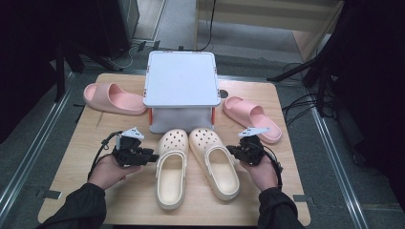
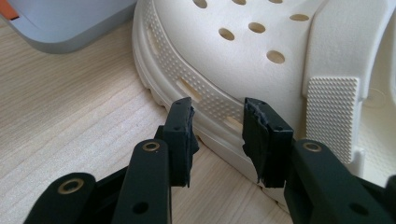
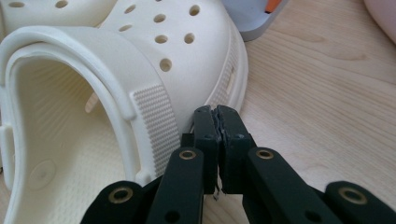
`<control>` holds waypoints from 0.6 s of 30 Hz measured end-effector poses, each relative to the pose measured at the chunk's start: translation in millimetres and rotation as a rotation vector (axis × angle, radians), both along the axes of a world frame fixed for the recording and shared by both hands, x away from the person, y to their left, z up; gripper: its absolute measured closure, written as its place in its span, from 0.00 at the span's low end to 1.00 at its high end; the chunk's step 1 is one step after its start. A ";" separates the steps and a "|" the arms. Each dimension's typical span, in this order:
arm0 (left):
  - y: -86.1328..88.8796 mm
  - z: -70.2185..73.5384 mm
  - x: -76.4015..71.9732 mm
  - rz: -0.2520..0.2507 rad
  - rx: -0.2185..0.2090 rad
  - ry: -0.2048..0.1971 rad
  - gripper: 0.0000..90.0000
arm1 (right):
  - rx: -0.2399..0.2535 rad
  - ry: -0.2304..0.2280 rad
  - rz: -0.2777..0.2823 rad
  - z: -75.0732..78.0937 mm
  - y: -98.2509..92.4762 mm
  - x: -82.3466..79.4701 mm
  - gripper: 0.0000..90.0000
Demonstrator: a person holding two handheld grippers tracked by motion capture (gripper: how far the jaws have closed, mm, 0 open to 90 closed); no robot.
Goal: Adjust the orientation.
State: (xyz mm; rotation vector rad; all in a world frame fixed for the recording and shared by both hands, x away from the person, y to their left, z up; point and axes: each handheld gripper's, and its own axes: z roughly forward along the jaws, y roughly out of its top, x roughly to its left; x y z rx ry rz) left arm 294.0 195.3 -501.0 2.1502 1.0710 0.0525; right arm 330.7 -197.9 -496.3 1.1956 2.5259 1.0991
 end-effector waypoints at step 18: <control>-0.9 0.7 1.1 -0.007 -0.019 0.024 0.70 | 0.103 0.021 0.039 -3.1 14.9 -15.0 0.98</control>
